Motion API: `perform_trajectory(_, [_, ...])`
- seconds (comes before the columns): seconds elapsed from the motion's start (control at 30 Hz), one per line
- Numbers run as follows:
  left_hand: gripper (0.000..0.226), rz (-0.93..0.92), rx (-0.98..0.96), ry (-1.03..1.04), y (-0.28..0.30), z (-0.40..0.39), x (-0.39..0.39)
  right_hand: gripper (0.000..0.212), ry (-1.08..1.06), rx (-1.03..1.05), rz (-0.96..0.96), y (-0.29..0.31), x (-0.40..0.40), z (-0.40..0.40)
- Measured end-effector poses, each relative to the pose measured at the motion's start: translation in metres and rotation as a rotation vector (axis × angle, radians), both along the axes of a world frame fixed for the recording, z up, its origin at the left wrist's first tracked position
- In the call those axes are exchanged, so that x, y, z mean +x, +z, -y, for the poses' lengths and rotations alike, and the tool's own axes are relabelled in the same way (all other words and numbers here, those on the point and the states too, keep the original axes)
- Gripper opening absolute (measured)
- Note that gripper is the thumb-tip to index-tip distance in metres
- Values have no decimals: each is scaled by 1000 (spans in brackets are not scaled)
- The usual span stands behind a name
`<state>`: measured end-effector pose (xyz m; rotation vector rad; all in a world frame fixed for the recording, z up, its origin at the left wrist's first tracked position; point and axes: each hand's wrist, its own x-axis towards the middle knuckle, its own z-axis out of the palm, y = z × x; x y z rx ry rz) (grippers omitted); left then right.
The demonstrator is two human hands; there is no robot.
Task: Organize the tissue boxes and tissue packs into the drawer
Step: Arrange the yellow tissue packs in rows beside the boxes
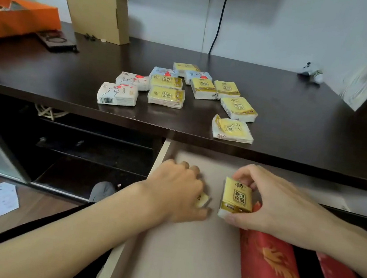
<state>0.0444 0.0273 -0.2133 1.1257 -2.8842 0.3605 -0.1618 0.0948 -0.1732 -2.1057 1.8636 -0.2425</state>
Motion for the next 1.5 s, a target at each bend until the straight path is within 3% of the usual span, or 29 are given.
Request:
perform_trajectory(0.2, [72,78,34,143,-8,18,-18,72,-45,134,-43,-10,6,11])
perform_trajectory(0.37, [72,92,64,68,-7,19,-18,77,-64,225,-73,-14,7,17])
perform_trajectory(0.53, [89,146,158,65,-2,19,-9,62,-67,283,-101,-17,7,22])
perform_trajectory(0.67, [56,78,283,155,5,17,-1,63,-61,288,-132,-18,7,22])
perform_trajectory(0.77, [47,125,333,102,10,13,9,65,-56,295,-146,-18,8,23])
perform_trajectory(0.87, [42,108,231,63,9,9,11,68,-58,303,-146,-18,8,23])
perform_trajectory(1.0, [48,230,-4,43,7,5,-1,59,-56,304,-114,-17,7,23])
perform_trajectory(1.1, [52,230,-11,60,6,5,-13,55,-63,289,-107,-18,7,21])
perform_trajectory(1.3, [43,55,-40,98,11,11,-11,51,-70,254,-84,-16,7,18])
perform_trajectory(1.37, [41,-33,129,24,12,17,2,51,-68,246,-79,-15,7,17])
perform_trajectory(1.43, [57,-60,378,-65,16,20,16,54,-62,256,-80,-14,7,17])
perform_trajectory(1.5, [66,-51,472,-117,16,19,23,62,-46,303,-69,-12,8,18])
